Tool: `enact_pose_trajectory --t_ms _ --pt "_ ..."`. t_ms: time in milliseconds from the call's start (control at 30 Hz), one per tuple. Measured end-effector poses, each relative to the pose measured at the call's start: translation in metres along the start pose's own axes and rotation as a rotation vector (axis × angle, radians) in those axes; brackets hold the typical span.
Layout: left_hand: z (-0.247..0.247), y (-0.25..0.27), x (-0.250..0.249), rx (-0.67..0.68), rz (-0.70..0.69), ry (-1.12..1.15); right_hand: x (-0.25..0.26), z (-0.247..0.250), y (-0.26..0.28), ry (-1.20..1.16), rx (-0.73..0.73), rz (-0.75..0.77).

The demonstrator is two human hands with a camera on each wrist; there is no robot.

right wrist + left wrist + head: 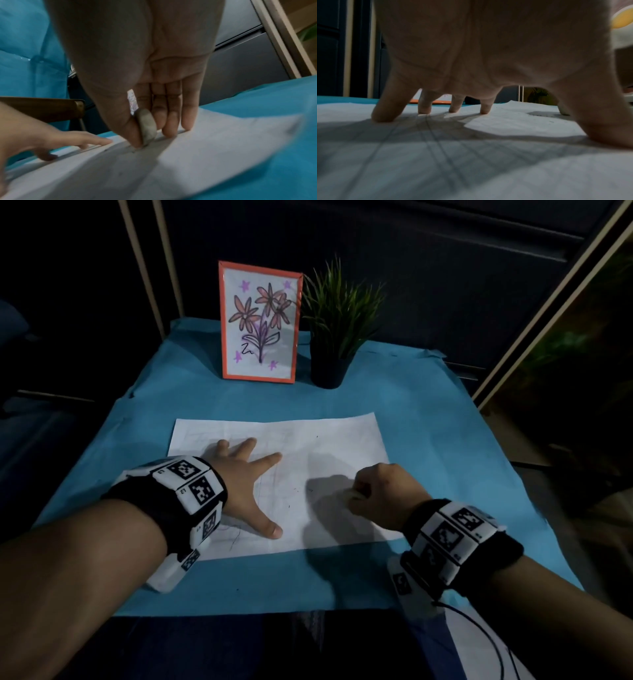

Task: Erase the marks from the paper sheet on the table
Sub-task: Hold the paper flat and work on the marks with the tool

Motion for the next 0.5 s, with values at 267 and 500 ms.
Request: enact_pose_trajectory --t_ms 267,500 --pt "-0.002 -0.002 0.002 0.011 -0.007 0.021 0.012 -0.011 0.007 -0.035 0.030 0.090" --pt "0.002 0.000 0.002 -0.001 -0.019 0.019 -0.021 0.007 0.008 -0.045 -0.020 -0.029"
Point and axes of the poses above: each hand's wrist, its own y-axis away from the middle knuckle, its own z-axis out of the back of the hand, x = y × z, the point moved 5 cm from there along -y, towards the middle knuckle, and after that the axes turned 11 degrees about z, right-handed, at the moved point
